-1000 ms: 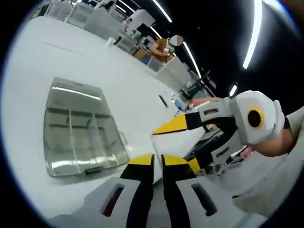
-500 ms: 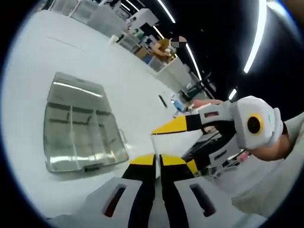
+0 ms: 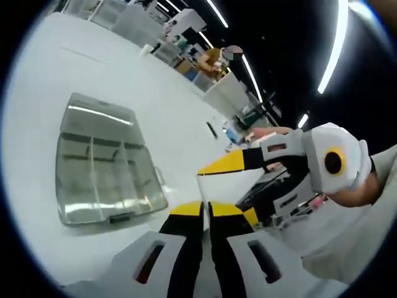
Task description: Insert the divider into the dual guide fixture by aligning both edges with the guide slots and pushing it downward to the bottom, including one-sided entry, uneven engagement, binding, and posture correction.
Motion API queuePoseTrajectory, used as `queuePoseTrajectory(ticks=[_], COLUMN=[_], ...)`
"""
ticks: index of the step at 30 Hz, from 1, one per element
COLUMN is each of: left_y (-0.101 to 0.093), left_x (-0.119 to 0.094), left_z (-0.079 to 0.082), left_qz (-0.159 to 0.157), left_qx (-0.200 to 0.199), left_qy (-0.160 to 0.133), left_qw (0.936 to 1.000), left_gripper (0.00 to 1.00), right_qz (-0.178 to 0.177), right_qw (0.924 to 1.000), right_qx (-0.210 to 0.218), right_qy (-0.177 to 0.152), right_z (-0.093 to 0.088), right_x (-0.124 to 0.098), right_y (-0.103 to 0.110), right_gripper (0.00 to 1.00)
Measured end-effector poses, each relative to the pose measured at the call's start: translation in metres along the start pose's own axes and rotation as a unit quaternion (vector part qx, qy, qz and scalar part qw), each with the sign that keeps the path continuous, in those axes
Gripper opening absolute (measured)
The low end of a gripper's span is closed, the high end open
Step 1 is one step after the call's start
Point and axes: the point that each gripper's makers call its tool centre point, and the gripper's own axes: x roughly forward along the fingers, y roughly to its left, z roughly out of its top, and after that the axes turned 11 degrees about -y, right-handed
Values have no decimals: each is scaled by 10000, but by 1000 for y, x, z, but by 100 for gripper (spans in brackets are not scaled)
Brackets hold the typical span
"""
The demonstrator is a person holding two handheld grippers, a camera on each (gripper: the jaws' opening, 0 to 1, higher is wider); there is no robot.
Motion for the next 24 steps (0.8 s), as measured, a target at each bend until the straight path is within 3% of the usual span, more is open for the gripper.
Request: queuePoseTrajectory(ticks=[20,24], left_y=[1,1], left_x=[-10,-10], left_z=[7,9], left_qz=[-15,-21], left_qx=[-3,-32], left_qy=[-131,-217], left_qw=[9999,9998], left_gripper=[0,0], right_qz=[-52,-36], right_qw=[9997,9998], right_qx=[-225,-190], right_qy=[9,35], right_z=[11,9], right_x=[0,0], right_y=[-5,-5], right_gripper=[26,30])
